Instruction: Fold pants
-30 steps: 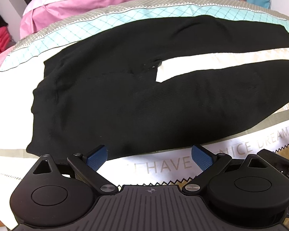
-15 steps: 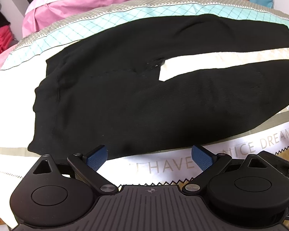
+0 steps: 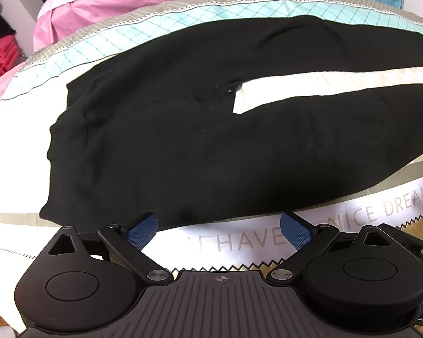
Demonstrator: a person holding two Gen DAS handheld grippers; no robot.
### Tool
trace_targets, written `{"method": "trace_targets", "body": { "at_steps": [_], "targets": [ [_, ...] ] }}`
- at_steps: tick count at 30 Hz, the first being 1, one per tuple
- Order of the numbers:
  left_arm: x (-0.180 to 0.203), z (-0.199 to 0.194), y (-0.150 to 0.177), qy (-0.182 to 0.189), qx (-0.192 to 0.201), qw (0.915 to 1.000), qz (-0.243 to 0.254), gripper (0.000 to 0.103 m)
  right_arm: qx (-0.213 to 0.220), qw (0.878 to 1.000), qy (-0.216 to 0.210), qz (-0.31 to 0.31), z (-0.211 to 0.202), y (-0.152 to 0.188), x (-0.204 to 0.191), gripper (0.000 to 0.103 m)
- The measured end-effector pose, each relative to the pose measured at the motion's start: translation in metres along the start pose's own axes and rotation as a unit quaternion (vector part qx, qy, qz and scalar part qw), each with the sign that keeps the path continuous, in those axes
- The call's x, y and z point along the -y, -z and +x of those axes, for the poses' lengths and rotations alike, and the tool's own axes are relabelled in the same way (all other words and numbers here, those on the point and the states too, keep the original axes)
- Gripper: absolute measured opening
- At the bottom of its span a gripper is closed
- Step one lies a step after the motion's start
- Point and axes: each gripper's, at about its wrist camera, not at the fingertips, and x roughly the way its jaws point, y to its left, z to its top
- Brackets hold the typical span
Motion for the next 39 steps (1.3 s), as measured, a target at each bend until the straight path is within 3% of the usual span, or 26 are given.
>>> {"method": "trace_targets", "body": {
  "at_steps": [14, 18, 21, 23, 26, 32, 37, 39],
  "targets": [
    [0.003, 0.008, 0.002, 0.003, -0.007, 1.0000, 0.001, 0.103, -0.023, 0.999, -0.025, 0.010, 0.011, 0.003, 0.011, 0.103],
    [-0.017, 0.020, 0.002, 0.026, -0.017, 0.9987, -0.041, 0.103, -0.012, 1.000, -0.023, 0.017, 0.013, 0.008, 0.048, 0.103],
    [-0.035, 0.027, 0.001, 0.020, -0.016, 0.9973, -0.069, 0.103, 0.023, 0.997, 0.005, 0.079, 0.005, 0.006, 0.105, 0.103],
    [-0.045, 0.031, 0.000, 0.016, -0.014, 0.9960, -0.087, 0.103, 0.065, 0.987, 0.032, 0.143, -0.004, 0.004, 0.151, 0.103],
    [-0.053, 0.040, -0.004, 0.011, -0.016, 0.9938, -0.109, 0.103, 0.127, 0.959, 0.078, 0.242, -0.014, 0.001, 0.213, 0.103],
    [-0.053, 0.069, -0.010, 0.010, -0.042, 0.9917, -0.121, 0.103, 0.192, 0.915, 0.084, 0.344, 0.001, -0.015, 0.280, 0.089],
    [-0.051, 0.073, -0.012, 0.004, -0.040, 0.9917, -0.122, 0.103, 0.223, 0.914, 0.046, 0.335, 0.017, -0.037, 0.285, 0.086],
    [-0.050, 0.075, -0.012, 0.000, -0.042, 0.9921, -0.118, 0.103, 0.224, 0.917, 0.030, 0.330, 0.026, -0.046, 0.287, 0.073]
  ]
}}
